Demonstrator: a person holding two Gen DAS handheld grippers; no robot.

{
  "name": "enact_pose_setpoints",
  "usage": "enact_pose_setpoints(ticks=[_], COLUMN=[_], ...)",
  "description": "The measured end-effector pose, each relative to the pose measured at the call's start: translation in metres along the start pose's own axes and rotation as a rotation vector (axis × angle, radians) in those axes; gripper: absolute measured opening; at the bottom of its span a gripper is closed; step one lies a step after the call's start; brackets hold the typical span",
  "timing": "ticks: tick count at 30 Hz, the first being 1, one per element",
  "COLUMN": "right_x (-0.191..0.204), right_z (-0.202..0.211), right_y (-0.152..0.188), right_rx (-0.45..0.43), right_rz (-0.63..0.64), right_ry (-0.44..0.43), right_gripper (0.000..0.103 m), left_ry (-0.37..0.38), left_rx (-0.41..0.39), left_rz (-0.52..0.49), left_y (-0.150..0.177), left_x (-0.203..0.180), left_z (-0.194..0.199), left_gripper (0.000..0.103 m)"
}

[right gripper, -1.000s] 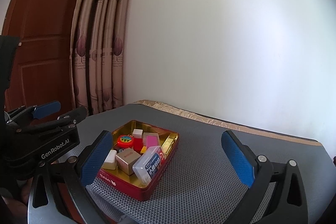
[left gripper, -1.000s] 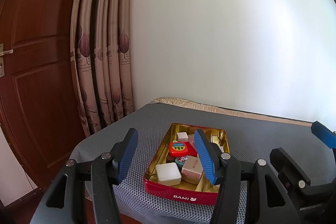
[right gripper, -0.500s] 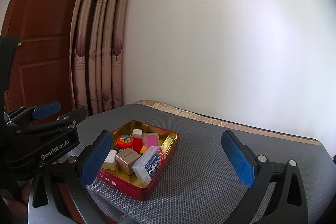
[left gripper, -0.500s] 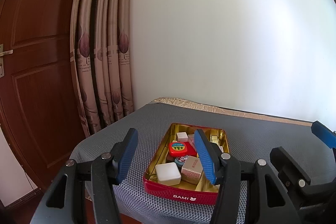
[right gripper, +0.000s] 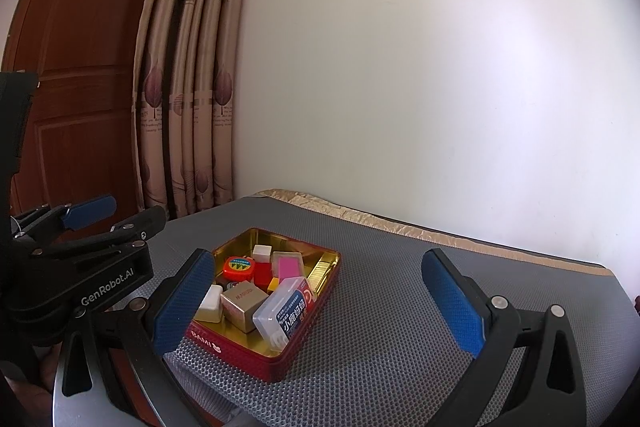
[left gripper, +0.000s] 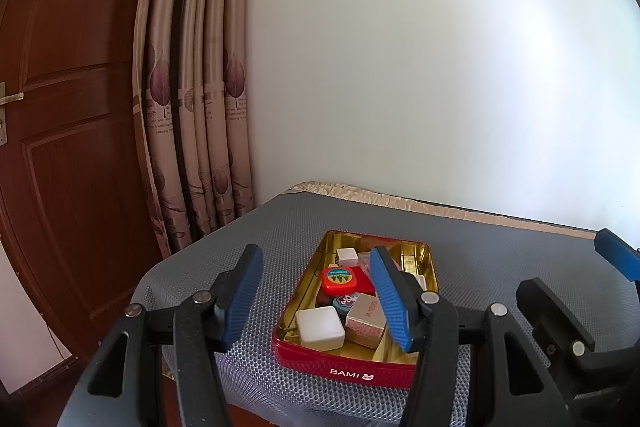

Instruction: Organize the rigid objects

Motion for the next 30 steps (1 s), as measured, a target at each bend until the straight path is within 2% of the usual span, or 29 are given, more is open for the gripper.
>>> enact_pose_setpoints(ticks=[30], right_x=[-0.0035], right_z=[0.0], right_y=[0.0013], right_rx=[0.006], right_rz=[0.002], right_ry=[0.007], right_gripper=[0.102], left_ry=[0.002], left_rx=[0.003], left_rz=[-0.002], left_y=[0.0027], left_x=[0.0039], left_z=[0.0059], left_gripper=[0.057])
Point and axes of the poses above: each gripper's, at about its wrist camera, not at the fingertips, and z roughly against the way its jaws point, x to its left, y to its underside, the point moved 9 cm from there along -z, roughly the way its jaws point, and after that the axes turned 9 degrees about y, right-handed, at the moved point
